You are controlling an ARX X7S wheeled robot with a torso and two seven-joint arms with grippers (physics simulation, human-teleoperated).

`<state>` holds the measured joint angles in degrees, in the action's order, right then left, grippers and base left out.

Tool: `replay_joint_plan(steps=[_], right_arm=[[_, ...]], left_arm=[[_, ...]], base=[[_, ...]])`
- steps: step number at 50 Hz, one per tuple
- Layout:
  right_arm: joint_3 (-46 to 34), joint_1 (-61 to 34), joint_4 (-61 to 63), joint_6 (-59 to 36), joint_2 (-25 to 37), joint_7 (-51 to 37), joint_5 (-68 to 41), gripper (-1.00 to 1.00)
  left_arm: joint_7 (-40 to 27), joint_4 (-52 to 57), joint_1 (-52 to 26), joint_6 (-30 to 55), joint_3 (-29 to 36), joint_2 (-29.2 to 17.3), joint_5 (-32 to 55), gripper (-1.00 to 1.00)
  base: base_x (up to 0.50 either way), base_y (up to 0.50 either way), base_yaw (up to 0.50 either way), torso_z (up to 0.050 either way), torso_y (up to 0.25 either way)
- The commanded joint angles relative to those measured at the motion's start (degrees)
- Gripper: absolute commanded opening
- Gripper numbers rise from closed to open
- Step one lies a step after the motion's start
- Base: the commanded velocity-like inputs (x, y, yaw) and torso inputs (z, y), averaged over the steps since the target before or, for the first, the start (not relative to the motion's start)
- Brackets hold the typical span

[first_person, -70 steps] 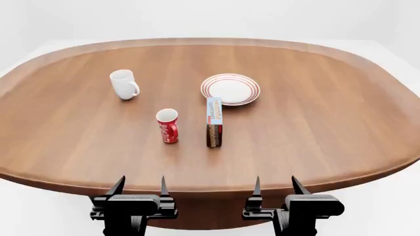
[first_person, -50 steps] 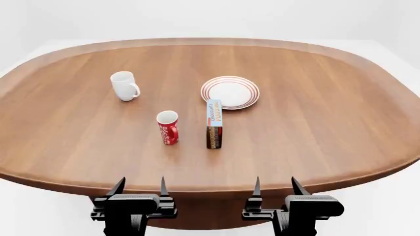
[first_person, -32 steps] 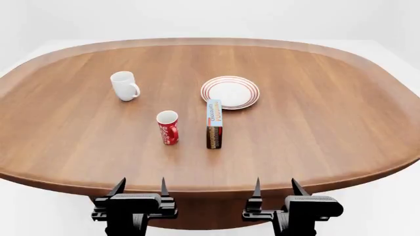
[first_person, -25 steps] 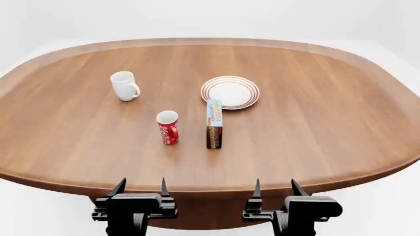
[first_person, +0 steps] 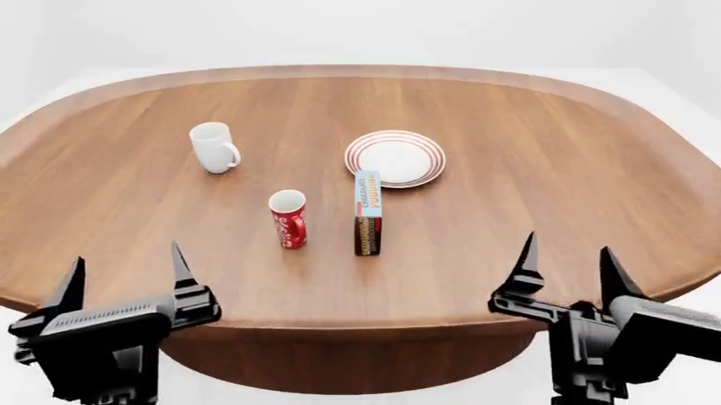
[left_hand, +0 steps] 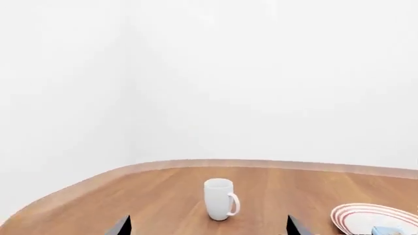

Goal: Pick up the white mug and put it on the plate, and put the chocolate pudding to the right of the plate.

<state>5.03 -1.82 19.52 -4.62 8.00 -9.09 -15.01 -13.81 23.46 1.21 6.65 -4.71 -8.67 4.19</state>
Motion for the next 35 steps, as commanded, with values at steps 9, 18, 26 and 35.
replay_joint_plan(steps=[9, 18, 26, 35], right_arm=[[12.45, -0.49, 19.0, 3.42, 3.23, -2.52, -6.2, 1.0], [14.03, 0.6, 25.19, 9.84, 4.02, -3.71, 3.77, 1.0], [13.05, 1.2, 26.36, 9.87, 4.62, -3.17, 2.87, 1.0], [11.92, 1.63, 26.88, 11.25, 4.88, -2.8, 3.71, 1.0]], left_arm=[[-4.77, 21.09, 3.71, -1.96, -12.23, -2.52, -0.99, 1.0], [-6.15, 24.55, 5.02, -2.16, -14.68, -3.12, -2.13, 1.0], [-6.57, 25.99, 5.76, -2.23, -15.83, -3.55, -1.79, 1.0], [-7.11, 27.96, 6.05, -2.08, -16.35, -3.93, -1.99, 1.0]], base=[[0.0, 0.0, 0.0, 0.0, 0.0], [0.06, 0.0, 0.0, 0.0, 0.0], [0.42, -0.02, 0.0, 0.0, 0.0], [0.5, -0.05, 0.0, 0.0, 0.0]])
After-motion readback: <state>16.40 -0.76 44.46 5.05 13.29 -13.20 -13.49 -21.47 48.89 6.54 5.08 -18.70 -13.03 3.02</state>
